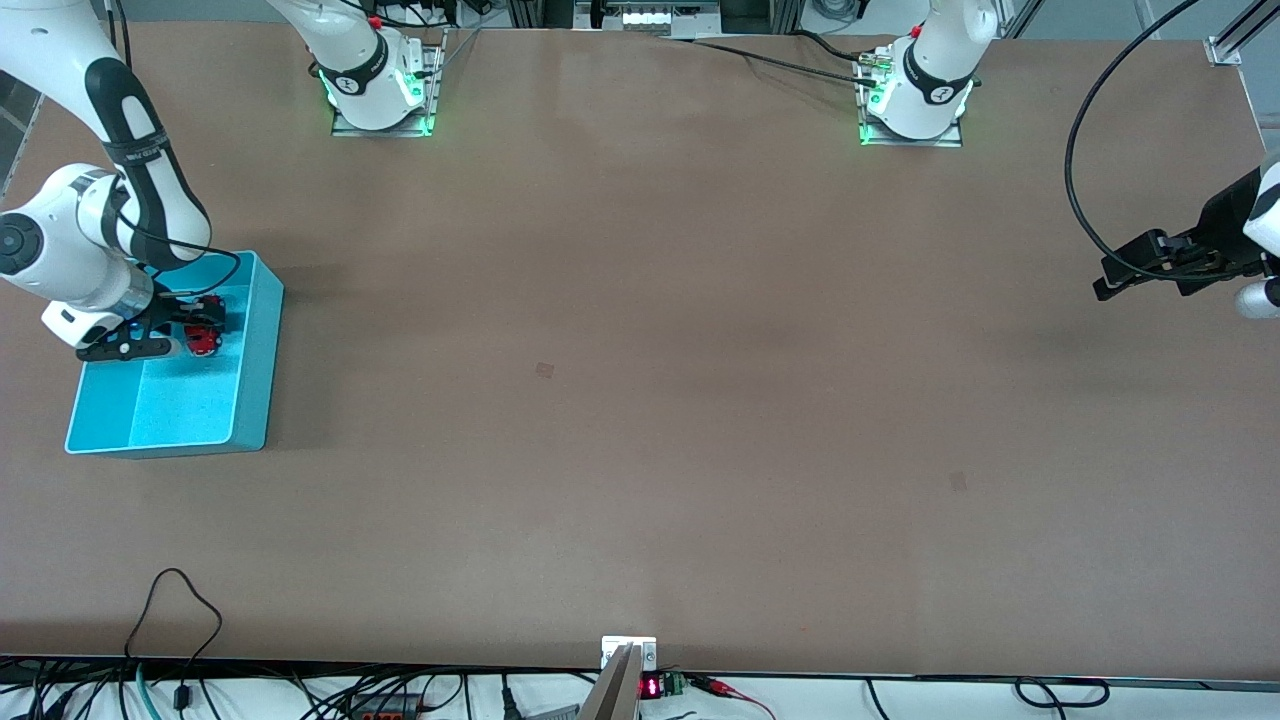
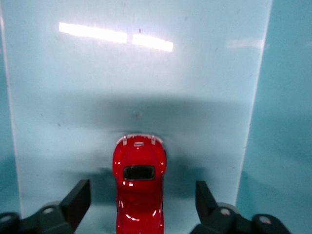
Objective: Wind red beetle toy and store in blue box
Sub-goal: 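Open the right gripper to release the car in the box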
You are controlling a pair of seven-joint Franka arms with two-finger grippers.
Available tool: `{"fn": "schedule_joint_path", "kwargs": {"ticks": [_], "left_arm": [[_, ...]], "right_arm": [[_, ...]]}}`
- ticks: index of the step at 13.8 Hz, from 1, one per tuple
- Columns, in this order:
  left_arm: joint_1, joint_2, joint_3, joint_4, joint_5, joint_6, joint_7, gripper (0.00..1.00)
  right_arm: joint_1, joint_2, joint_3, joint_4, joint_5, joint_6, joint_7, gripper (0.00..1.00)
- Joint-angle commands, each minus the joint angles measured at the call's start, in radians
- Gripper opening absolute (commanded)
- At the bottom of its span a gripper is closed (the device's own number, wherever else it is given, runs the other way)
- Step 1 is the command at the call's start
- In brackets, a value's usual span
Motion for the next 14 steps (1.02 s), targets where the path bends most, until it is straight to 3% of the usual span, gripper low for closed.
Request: {"fn": "schedule_joint_path", "kwargs": {"ticks": [1, 5, 9, 11, 14], "left_arm": [[-0.002, -0.011, -0.007, 0.004, 0.020, -0.009, 0.009, 1.00], [-0.002, -0.009, -0.005, 0.004, 0.020, -0.006, 0.013, 1.00], [-0.004, -0.011, -0.007, 0.008, 0.020, -0.006, 0.013, 1.00], [-0.004, -0.009, -0.007, 0.008, 0.020, -0.004, 0.015, 1.00], [-0.002, -0.009, -0.016, 0.008, 0.019, -0.004, 0.015, 1.00]], "right_arm": [[-0.004, -0.079, 0.044, 0.095, 0.001, -0.203, -0.016, 1.00], [-0.002, -0.144, 0.140, 0.380, 0.003, -0.636, -0.004, 1.00], [0.001, -0.205, 0.229, 0.604, 0.003, -0.927, 0.047, 1.00], [0.015, -0.234, 0.251, 0.699, 0.007, -1.046, 0.049, 1.00], [0.067, -0.291, 0.243, 0.741, 0.009, -1.115, 0.049, 1.00]]}}
